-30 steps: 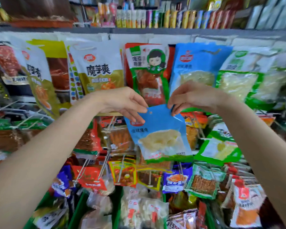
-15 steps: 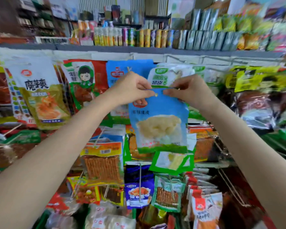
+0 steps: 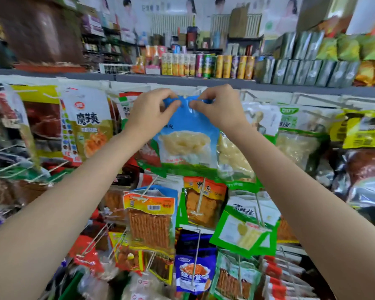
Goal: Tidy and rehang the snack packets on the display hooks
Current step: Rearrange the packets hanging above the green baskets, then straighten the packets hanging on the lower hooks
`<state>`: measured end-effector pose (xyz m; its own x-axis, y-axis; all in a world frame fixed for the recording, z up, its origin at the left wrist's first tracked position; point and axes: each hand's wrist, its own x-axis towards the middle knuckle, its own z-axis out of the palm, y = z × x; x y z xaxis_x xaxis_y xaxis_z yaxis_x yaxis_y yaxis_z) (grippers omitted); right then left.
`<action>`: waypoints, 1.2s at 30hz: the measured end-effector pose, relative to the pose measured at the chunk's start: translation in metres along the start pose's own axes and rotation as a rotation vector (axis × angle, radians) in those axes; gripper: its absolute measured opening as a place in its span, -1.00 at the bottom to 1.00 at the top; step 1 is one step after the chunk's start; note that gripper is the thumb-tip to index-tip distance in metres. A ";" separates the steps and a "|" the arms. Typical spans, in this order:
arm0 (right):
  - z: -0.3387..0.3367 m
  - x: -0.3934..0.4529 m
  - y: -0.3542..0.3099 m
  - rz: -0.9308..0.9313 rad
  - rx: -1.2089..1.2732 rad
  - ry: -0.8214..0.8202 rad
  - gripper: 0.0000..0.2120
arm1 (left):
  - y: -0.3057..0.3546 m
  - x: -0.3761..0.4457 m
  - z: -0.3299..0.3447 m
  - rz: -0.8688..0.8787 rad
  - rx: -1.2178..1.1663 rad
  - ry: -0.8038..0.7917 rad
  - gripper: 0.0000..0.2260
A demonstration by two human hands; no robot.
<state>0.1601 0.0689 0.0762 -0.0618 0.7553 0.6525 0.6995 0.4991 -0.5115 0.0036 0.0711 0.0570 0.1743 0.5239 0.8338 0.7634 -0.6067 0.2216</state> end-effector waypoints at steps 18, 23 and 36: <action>0.021 -0.031 0.019 -0.039 -0.038 0.264 -0.82 | -0.032 -0.032 0.034 -0.068 -0.060 -0.208 -0.48; 0.075 -0.050 0.009 -0.189 -0.029 -0.087 -0.82 | -0.069 -0.066 0.014 -0.094 0.009 -0.057 -0.63; 0.163 0.009 -0.031 0.477 0.485 -0.036 -0.72 | -0.172 -0.085 -0.064 -0.255 0.020 -0.105 -0.71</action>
<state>0.0218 0.1296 0.0069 0.1447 0.9494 0.2788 0.2583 0.2358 -0.9369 -0.1826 0.0922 -0.0198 0.0378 0.7177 0.6954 0.8029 -0.4361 0.4064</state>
